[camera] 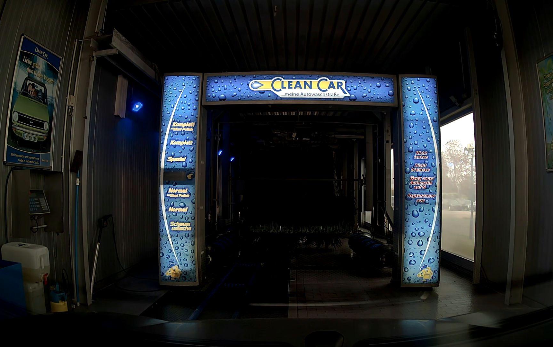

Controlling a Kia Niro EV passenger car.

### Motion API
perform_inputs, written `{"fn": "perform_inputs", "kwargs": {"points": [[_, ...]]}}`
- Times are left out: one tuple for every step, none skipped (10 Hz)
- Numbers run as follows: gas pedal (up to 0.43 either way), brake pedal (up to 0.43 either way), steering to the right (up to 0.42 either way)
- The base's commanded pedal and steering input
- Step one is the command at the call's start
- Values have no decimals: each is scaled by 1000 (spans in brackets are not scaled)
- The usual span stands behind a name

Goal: Follow the waypoints while adhering to traffic rules and regulations

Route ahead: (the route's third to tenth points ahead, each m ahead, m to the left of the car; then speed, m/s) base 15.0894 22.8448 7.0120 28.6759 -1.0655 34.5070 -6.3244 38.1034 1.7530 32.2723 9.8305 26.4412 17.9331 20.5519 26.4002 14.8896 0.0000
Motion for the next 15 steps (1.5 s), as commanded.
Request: {"fn": "perform_inputs", "kwargs": {"points": [[0,0,-14],[0,0,-14],[0,6,-14],[0,0,-14],[0,6,-14],[0,6,-15],[0,0,-14],[0,0,-15],[0,6,-14],[0,0,-14],[0,0,-14],[0,0,-14],[0,0,-14],[0,0,-14],[0,0,-14]]}}
